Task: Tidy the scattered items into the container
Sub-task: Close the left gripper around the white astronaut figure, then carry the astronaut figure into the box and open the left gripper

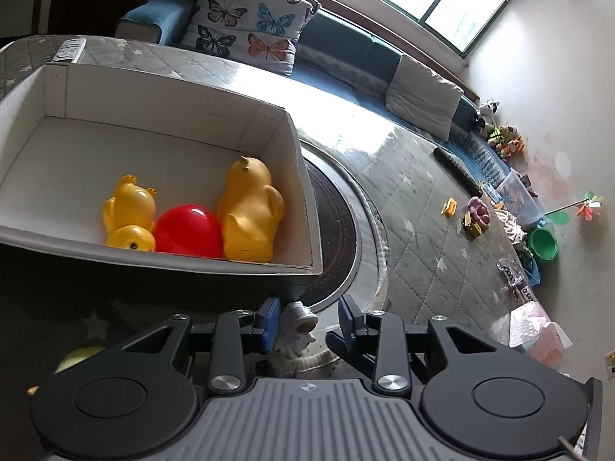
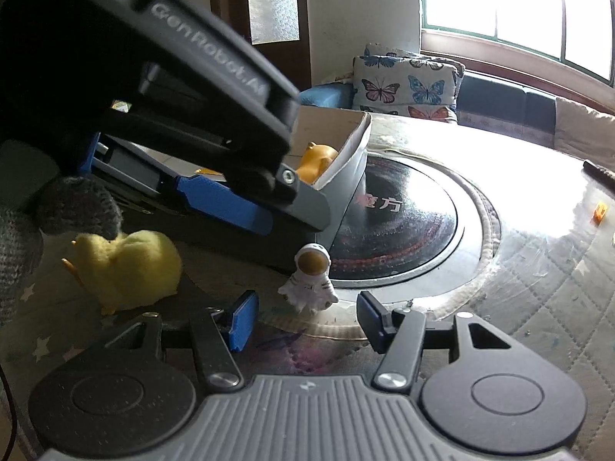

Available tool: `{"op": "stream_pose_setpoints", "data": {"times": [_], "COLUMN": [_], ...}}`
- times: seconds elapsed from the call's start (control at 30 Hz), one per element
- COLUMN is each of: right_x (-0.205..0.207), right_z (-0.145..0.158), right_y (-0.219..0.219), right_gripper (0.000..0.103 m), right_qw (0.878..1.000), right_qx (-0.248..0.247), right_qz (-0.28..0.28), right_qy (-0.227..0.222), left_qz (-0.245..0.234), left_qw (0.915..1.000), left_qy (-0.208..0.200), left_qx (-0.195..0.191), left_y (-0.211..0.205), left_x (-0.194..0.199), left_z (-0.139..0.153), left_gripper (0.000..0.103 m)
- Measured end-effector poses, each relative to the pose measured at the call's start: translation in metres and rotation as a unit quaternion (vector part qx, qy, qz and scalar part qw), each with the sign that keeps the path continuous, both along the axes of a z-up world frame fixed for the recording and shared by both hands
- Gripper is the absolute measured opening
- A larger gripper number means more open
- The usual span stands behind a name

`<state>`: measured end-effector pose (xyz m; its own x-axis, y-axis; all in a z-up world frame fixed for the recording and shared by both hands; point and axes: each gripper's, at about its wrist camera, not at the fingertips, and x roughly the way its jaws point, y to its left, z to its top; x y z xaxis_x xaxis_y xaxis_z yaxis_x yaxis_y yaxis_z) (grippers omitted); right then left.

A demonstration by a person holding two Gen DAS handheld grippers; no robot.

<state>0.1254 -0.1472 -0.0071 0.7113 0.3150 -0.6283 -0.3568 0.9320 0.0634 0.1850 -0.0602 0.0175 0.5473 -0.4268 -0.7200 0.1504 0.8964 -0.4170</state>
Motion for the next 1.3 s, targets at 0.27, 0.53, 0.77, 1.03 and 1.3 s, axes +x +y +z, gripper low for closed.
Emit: {"op": "stream_pose_setpoints", "data": {"times": [0.27,0.53,0.77,1.03,1.3], "right_x": [0.003,0.001,0.000,-0.005,-0.014], "right_z": [-0.002,-0.004,-0.003,-0.002,0.006], "right_y": [0.000,0.001,0.003,0.010,0.017], "right_gripper": [0.046,0.035,0.035,0.035,0.035], "right_qw": [1.000,1.000,1.000,0.999,0.998], "right_qx": [-0.002,-0.003,-0.013,-0.026,-0.043], "right_qz": [0.000,0.004,0.007,0.012,0.026], "right_qy": [-0.004,-0.010,-0.018,-0.027,-0.049], "left_qz": [-0.005,0.002,0.009,0.008,0.010], "left_qw": [0.9999,0.9997,0.9996,0.9996,0.9995], "left_qy": [0.007,0.018,0.022,0.021,0.030], "left_qx": [0.013,0.015,0.014,0.015,0.006], "left_y": [-0.012,-0.015,-0.012,-0.009,-0.003], "left_x": [0.008,0.009,0.009,0.004,-0.001], "left_z": [-0.007,-0.012,-0.013,-0.012,-0.010], "left_gripper": [0.037,0.037,0.037,0.037,0.036]}}
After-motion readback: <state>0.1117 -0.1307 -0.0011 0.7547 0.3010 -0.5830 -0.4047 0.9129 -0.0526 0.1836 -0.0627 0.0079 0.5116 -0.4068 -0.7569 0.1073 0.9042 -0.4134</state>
